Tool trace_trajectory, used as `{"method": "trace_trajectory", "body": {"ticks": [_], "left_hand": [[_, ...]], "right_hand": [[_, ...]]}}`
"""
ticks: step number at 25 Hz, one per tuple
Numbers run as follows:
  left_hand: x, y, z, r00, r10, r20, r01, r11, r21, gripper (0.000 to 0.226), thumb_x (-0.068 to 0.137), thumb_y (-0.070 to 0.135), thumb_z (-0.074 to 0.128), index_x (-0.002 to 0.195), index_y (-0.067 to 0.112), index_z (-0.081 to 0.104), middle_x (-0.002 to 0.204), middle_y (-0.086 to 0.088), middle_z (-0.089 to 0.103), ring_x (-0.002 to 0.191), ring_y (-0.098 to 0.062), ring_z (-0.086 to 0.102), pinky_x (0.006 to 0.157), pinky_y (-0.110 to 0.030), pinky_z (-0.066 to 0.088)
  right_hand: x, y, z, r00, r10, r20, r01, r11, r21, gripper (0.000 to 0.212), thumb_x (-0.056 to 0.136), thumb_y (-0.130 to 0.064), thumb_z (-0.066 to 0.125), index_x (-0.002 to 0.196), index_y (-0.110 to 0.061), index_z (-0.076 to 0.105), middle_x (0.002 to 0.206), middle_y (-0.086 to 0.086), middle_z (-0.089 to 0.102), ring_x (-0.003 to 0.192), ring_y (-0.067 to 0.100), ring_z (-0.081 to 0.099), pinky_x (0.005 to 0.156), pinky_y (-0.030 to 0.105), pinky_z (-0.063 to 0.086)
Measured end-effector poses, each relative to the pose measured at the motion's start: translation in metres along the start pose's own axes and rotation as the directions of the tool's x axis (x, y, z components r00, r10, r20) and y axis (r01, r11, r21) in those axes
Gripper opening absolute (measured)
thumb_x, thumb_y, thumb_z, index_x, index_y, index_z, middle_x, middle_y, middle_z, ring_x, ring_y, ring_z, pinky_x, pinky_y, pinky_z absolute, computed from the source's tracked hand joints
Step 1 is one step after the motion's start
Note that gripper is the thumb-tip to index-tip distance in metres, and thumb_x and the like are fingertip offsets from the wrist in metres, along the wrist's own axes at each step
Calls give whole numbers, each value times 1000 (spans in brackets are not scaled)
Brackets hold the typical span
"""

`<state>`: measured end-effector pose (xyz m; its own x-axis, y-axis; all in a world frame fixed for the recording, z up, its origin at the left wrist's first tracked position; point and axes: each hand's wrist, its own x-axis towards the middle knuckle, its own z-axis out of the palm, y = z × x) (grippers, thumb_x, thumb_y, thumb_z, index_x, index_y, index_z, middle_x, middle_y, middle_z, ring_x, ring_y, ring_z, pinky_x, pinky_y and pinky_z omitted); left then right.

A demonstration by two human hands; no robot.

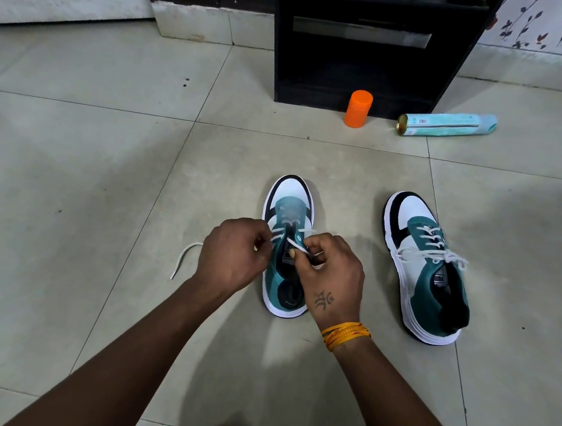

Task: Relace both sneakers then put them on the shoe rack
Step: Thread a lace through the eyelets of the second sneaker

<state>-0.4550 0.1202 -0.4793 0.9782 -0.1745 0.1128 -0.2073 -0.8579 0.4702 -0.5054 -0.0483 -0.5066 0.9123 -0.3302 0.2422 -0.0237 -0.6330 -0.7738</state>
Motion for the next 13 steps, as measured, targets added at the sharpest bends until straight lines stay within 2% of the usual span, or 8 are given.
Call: {"method": "trace_trajectory", "body": {"ticks": [1, 3, 5, 7, 9, 11, 13], "left_hand": [[0, -4, -1, 996, -49, 75, 39, 991, 131, 11, 87, 31, 67, 85, 22, 70, 83, 2, 72, 76, -24, 68, 62, -30, 46], [-2, -9, -5, 944, -183, 276, 59, 912, 405, 13, 86, 31, 66, 91, 19, 68, 95, -4, 71, 89, -30, 70, 66, -29, 42], [-6, -14, -6, 897, -246, 366, 48, 880, 473, 16, 86, 27, 65, 98, 17, 67, 104, -6, 71, 95, -31, 70, 69, -29, 43], [-8, -14, -6, 933, -181, 313, 71, 941, 332, 17, 86, 29, 64, 100, 22, 70, 102, -1, 74, 93, -28, 70, 69, -30, 47], [-9, -9, -4, 989, -39, 146, 26, 996, 88, 18, 89, 32, 67, 105, 28, 71, 99, 8, 75, 88, -21, 70, 68, -29, 49], [-6, -2, -2, 997, 81, -8, -82, 996, -46, 11, 90, 31, 68, 101, 31, 69, 93, 12, 73, 77, -17, 67, 65, -28, 47], [-5, 0, -3, 992, 112, -51, -114, 993, -43, 4, 89, 29, 66, 93, 28, 66, 88, 12, 71, 72, -17, 64, 63, -31, 49]], "right_hand": [[0, 0, -1, 1000, -1, 7, 1, 1000, 1, 16, 81, -28, 80, 89, -24, 67, 89, -8, 64, 76, 13, 65, 70, 40, 56], [0, -1, -1, 1000, 10, 12, -10, 1000, 10, 16, 82, -28, 81, 90, -24, 67, 92, -8, 63, 77, 12, 65, 70, 39, 56], [0, -1, -1, 1000, 25, 5, -25, 999, 27, 16, 82, -27, 82, 93, -24, 69, 98, -9, 63, 79, 10, 67, 72, 38, 57], [0, -2, -1, 999, 36, -5, -36, 999, 33, 22, 82, -27, 82, 101, -25, 71, 104, -10, 64, 83, 9, 67, 75, 36, 58], [-1, -4, -1, 995, 92, -24, -91, 994, 59, 32, 81, -30, 84, 108, -27, 67, 101, -12, 65, 82, 8, 67, 76, 33, 57], [-3, -5, 1, 981, 187, -48, -183, 980, 77, 32, 78, -38, 86, 98, -31, 62, 90, -15, 67, 77, 7, 67, 74, 32, 58], [-4, -2, 3, 966, 258, -33, -255, 964, 72, 30, 76, -49, 84, 83, -28, 64, 80, -15, 69, 74, 5, 67, 73, 34, 59]]}}
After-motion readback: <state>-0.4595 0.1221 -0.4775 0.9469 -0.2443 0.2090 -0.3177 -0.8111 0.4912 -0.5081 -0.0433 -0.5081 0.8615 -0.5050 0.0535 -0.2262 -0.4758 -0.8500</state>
